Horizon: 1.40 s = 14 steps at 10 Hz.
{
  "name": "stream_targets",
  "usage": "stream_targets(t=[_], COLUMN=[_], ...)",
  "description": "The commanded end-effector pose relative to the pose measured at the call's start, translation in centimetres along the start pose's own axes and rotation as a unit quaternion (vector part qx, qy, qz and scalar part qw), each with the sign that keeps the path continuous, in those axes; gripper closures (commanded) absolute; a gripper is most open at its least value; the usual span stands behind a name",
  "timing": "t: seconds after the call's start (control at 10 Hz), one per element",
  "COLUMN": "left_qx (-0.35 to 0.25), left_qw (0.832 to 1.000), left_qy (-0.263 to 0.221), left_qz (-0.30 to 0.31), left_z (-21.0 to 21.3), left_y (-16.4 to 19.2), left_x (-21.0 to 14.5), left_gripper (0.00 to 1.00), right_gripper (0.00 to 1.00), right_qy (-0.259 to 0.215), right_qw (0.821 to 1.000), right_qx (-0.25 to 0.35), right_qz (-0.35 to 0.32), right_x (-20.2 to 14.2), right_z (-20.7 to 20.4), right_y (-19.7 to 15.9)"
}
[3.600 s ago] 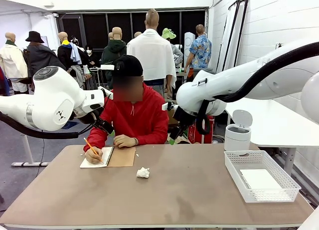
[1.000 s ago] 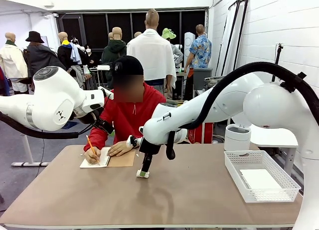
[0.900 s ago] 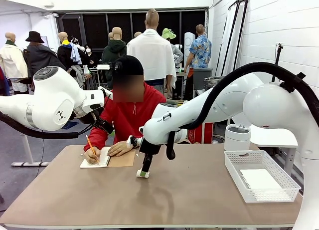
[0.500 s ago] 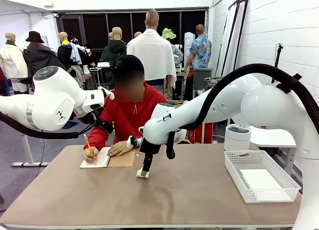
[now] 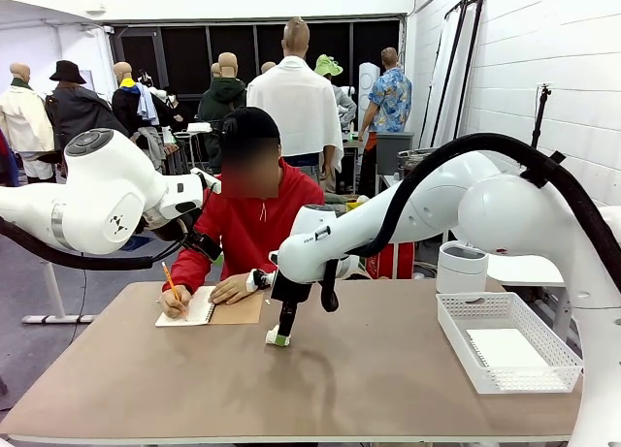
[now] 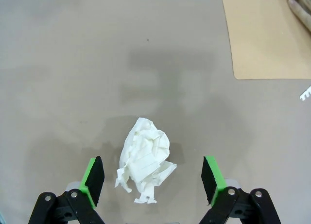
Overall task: Sort the paper based on its condition.
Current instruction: If a person hands you a paper, place it in the Organizing basket , and if it's crumpled, put it in the Trash can.
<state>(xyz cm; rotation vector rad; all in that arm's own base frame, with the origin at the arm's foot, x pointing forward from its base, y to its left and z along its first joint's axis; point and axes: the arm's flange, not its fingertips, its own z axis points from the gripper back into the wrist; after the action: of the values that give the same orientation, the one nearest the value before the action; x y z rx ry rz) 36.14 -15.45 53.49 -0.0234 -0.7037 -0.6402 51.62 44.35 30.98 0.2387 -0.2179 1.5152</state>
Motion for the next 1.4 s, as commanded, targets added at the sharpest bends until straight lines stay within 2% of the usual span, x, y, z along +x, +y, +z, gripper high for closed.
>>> stream_targets(t=[0.0,0.1,0.3,0.4,0.7,1.0,1.3], left_qx=[0.000,0.000,0.000,0.000,0.000,0.000,0.000], left_qw=[1.000,1.000,1.000,1.000,1.000,1.000,1.000], left_qy=[0.001,0.001,0.001,0.001,0.001,0.001,0.001], left_qz=[0.001,0.001,0.001,0.001,0.001,0.001,0.001], left_z=[0.0,0.0,0.0,0.0,0.0,0.0,0.0], left_y=[0.1,0.1,0.1,0.1,0.1,0.1,0.1], left_x=[-0.1,-0.1,-0.1,-0.1,-0.1,-0.1,-0.1], left_gripper=[0.00,0.00,0.00,0.00,0.00,0.00,0.00], right_gripper=[0.00,0.00,0.36,0.38,0.96,0.96,0.96], right_qy=[0.018,0.017,0.030,0.029,0.012,0.007,0.017], right_qw=[1.000,1.000,0.999,0.999,0.999,0.998,0.991], right_qx=[-0.003,0.007,0.009,0.014,0.013,0.018,0.007], right_qz=[-0.013,-0.015,-0.020,-0.021,-0.027,-0.060,-0.133], right_x=[0.8,0.8,0.8,0.9,0.9,0.6,-2.1], right_z=[-0.4,-0.6,-1.0,-1.1,-0.9,0.3,5.1], right_y=[-0.7,-0.7,-0.8,-0.9,-1.1,-1.2,-0.7])
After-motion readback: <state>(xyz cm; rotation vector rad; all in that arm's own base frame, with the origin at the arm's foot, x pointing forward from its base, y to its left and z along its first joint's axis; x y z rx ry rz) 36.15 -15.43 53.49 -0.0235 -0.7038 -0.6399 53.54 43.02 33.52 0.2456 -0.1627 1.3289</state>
